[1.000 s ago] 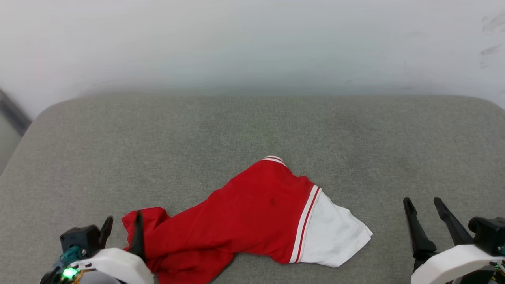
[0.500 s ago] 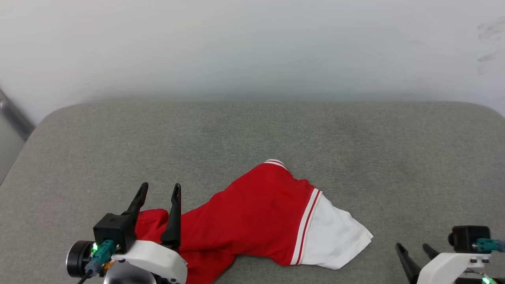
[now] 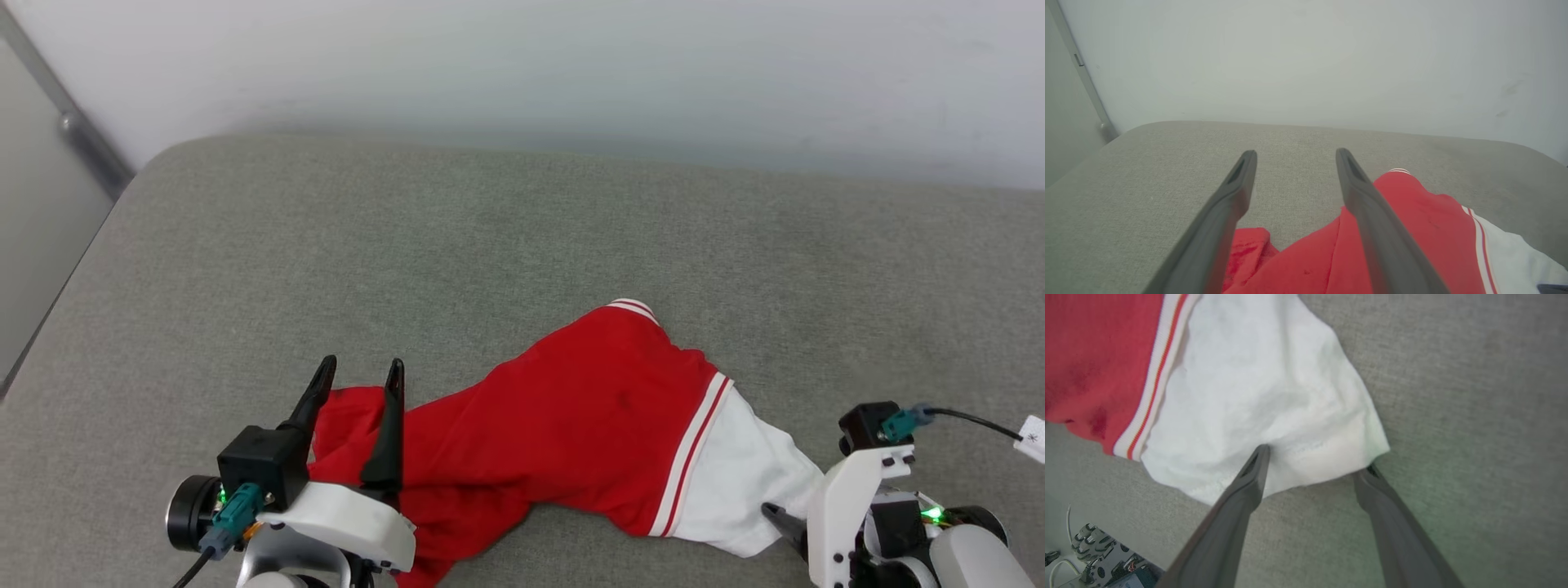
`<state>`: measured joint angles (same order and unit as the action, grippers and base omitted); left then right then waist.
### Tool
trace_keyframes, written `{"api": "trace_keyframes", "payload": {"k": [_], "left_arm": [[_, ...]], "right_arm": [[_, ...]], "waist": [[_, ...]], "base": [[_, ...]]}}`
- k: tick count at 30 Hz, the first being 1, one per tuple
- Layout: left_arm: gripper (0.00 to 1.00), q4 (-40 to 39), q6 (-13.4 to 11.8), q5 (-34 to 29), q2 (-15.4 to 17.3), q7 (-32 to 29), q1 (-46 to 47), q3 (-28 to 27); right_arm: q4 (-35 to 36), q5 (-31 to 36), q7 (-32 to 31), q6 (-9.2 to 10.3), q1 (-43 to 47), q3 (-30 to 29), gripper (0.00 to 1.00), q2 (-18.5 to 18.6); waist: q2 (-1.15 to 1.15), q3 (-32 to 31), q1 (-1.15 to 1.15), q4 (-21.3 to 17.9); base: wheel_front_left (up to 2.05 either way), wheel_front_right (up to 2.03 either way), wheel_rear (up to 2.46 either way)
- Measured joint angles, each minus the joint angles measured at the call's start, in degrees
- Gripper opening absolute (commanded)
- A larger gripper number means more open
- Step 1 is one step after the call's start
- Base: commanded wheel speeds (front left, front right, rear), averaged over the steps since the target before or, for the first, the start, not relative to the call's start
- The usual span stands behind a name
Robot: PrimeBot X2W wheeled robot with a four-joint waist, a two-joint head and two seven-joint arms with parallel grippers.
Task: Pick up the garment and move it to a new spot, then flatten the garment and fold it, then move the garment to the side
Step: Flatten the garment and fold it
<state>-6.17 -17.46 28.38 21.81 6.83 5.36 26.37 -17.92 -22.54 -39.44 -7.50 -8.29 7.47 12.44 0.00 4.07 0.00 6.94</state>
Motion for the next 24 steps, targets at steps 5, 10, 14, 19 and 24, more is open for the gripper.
{"api": "trace_keyframes", "payload": {"k": [5, 10, 14, 19, 24], "left_arm": [[1.00, 0.97, -0.19, 0.21, -0.34, 0.91, 0.49, -0.44], [1.00, 1.64, -0.44, 0.99, -0.27, 1.26, 0.33, -1.09], [1.00, 1.75, -1.27, 1.52, 0.25, 1.48, -0.70, -2.29], [1.00, 1.15, -2.27, 1.65, 1.04, 1.33, -2.03, -2.94], [1.00, 0.19, -2.98, 2.05, 1.30, 0.69, -3.26, -3.01]], "right_arm": [[-6.33, -1.86, -0.37, 0.02, -4.31, 2.88, 1.00, 0.26], [-9.00, -3.27, -1.48, 0.11, -6.43, 5.55, 0.00, 1.45], [-6.98, -3.57, 2.12, 0.00, -6.72, 5.95, 0.00, 2.02], [1.29, -0.19, 7.79, -0.01, -7.59, -0.11, 0.00, 4.93], [7.72, 3.69, 6.30, -0.01, -2.11, -11.52, 0.00, 5.52]], "waist": [[0.00, 1.26, -0.01, 1.73], [0.00, 0.93, -0.01, 1.79], [0.00, 0.31, 0.00, 0.56], [0.00, -1.01, 0.00, -1.34], [0.00, -2.17, 0.00, -3.12]], "base": [[0.00, 0.00, 0.00], [0.00, 0.00, 0.00], [0.00, 0.00, 0.00], [0.00, 0.00, 0.00], [0.00, 0.00, 0.00]]}}
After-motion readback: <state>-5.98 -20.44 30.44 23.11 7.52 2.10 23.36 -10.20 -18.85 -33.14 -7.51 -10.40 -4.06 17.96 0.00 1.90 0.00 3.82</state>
